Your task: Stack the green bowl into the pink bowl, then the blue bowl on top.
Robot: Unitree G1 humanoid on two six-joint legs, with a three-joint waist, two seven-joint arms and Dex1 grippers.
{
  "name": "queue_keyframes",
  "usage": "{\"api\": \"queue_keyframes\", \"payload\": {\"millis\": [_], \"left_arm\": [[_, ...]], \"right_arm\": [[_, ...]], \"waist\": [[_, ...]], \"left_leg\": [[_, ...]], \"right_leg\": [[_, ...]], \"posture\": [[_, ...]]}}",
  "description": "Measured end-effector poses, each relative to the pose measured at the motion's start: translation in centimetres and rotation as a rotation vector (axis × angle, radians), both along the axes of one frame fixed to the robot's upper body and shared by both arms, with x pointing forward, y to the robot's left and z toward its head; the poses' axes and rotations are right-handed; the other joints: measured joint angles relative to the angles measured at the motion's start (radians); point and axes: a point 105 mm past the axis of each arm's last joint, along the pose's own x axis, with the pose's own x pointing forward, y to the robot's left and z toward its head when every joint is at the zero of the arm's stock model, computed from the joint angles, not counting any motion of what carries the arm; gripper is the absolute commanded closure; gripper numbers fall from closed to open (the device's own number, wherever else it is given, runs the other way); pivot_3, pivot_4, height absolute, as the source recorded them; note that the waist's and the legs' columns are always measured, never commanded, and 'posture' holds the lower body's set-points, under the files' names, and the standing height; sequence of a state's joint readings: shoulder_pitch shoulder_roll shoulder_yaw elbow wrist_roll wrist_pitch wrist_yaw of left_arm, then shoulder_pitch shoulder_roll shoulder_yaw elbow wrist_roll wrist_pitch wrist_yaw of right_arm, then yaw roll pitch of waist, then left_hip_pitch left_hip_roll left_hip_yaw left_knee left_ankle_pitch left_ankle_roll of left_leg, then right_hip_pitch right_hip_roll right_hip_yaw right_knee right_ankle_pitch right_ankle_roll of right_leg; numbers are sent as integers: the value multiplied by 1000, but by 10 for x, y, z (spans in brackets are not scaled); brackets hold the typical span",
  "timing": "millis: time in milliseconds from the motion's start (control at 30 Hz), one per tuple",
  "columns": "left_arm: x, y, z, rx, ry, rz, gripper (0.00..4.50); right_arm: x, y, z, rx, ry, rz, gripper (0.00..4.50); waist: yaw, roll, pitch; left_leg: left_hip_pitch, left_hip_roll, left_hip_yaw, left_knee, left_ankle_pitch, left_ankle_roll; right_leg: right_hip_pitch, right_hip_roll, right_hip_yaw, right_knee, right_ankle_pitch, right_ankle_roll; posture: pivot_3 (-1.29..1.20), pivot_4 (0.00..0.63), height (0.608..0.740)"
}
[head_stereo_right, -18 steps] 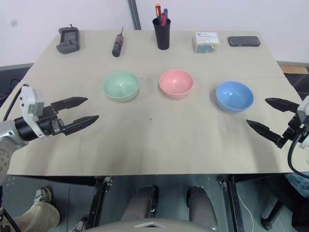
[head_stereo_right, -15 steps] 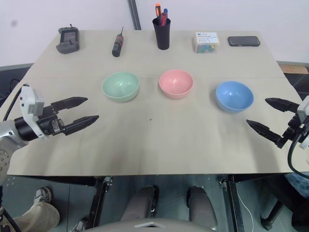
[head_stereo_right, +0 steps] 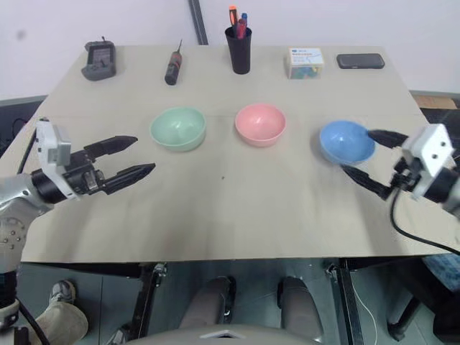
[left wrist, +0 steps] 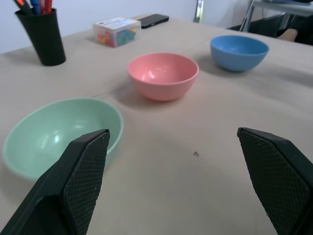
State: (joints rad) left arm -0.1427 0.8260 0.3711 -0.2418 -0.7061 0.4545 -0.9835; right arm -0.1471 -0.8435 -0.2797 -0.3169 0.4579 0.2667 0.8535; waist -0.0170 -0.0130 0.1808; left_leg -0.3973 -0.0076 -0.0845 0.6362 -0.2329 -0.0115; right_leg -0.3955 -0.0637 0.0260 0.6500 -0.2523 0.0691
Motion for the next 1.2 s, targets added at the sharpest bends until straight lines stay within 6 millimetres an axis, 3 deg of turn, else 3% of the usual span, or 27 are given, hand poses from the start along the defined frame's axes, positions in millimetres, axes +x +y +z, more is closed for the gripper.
{"api": "queue_keyframes", "payload": {"millis": [167, 233, 267, 433, 500, 800, 1033, 1100, 1200], "left_arm": [[-1, -30, -9, -40, -31, -83, 75], [-3, -31, -12, -40, -26, -89, 75], [-5, -31, -15, -39, -24, -88, 75], [-12, -28, -18, -35, -26, -73, 75], [-17, -29, -15, -36, -43, -71, 0], [-31, -24, -15, -53, -62, -10, 0], [-31, -24, -15, -62, -72, 2, 0], [-29, -24, -14, -64, -77, 7, 0], [-18, -11, -16, -56, -83, 96, 0]], "right_arm": [[57, 59, -33, -242, -24, 50, 0], [71, 71, -39, -253, -15, 55, 0], [85, 85, -43, -256, -12, 62, 0], [118, 133, -55, -375, -64, 141, 0], [125, 148, -58, -398, -80, 170, 516], [134, 156, -69, -457, -80, 227, 4203], [122, 166, -63, -469, -90, 337, 4360], [110, 172, -55, -470, -111, 404, 4360], [72, 179, -54, -446, -77, 541, 4360]], "waist": [[-13, -1, 0], [-19, -1, 0], [-25, -1, 0], [-26, -1, 1], [-24, -1, 1], [-25, -1, 1], [-26, -1, 1], [-26, -1, 1], [-18, -1, 1]], "left_leg": [[0, -1, 2, 2, 0, 0], [0, -1, 1, 2, 0, 0], [0, -1, 2, 2, 0, -1], [-2, -1, 2, 1, 1, -1], [-2, -1, 2, 1, 1, -2], [-2, -2, 2, 1, 1, -1], [-1, -2, 2, 1, 1, -1], [-1, -2, 2, 1, 0, -1], [-2, -1, 0, 1, 0, -1]], "right_leg": [[-2, 0, 2, 5, 0, 0], [-3, 0, 2, 7, 0, 0], [-4, 0, 3, 7, 0, -1], [-7, 0, 4, 8, 0, -1], [-7, 0, 4, 7, 0, -1], [-7, -1, 4, 9, 0, -1], [-8, 0, 4, 11, 0, -1], [-8, 0, 4, 11, 0, -1], [-7, -1, 3, 10, 0, -1]], "posture": [[0, 150, 740], [0, 150, 740], [0, 150, 740], [0, 150, 740], [0, 150, 740], [0, 150, 740], [0, 150, 740], [0, 150, 740], [0, 150, 740]]}}
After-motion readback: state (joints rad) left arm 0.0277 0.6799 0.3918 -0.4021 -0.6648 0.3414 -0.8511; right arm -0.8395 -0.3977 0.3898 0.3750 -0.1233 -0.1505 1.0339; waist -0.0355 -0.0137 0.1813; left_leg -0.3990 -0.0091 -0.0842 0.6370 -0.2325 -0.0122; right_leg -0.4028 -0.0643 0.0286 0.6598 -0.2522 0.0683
